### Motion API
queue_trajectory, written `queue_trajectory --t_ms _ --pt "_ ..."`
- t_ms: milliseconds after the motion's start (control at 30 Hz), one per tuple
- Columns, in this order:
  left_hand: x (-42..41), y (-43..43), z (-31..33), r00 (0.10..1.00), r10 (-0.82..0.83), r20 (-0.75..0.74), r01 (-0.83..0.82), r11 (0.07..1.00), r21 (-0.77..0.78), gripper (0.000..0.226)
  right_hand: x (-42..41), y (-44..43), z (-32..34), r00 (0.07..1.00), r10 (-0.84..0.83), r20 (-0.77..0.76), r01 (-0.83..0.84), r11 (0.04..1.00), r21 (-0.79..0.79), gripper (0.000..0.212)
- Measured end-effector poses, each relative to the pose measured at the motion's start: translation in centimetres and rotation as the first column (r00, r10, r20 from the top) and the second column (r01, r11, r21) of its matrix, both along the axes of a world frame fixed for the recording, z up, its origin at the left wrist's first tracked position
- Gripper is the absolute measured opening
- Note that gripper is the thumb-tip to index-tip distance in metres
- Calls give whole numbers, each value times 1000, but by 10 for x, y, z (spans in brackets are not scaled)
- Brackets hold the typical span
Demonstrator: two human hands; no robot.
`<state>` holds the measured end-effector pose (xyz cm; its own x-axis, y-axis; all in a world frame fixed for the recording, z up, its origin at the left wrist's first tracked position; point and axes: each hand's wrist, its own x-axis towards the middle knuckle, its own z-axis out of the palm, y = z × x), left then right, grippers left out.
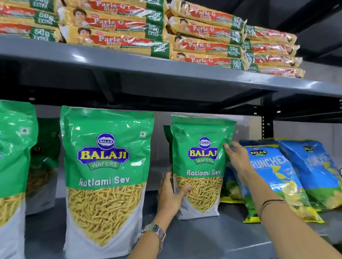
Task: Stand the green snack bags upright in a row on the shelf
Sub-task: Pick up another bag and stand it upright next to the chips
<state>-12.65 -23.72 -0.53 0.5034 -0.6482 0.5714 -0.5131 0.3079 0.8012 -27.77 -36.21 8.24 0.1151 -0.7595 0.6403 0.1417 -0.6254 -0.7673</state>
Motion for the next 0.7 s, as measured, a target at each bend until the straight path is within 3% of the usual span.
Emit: queue_trajectory --t_ms 167,300,433,533,633,700 --pt "4 -2 -2 999 33 19 -34 999 10 57 -12 -12 -13 971 173 165 -190 977 94 14" --pt "4 -2 -2 998 63 11 -63 998 17 58 -13 -19 -26 962 265 70 -273 953 130 25" --pt "4 -2 -2 998 58 5 -58 998 22 59 -12 -26 -19 992 122 -34 -118 987 107 29" --pt "3 -1 -3 999 54 -5 -54 998 14 56 -7 -23 -20 998 63 -5 -62 994 93 32" --pt "1 0 -4 997 71 -5 -71 997 25 58 -3 -11 -36 987 160 23 -161 966 201 46" --pt "-1 -1 -7 998 56 9 -56 995 83 72 0 -3 -53 950 307 -50 -278 910 307 61"
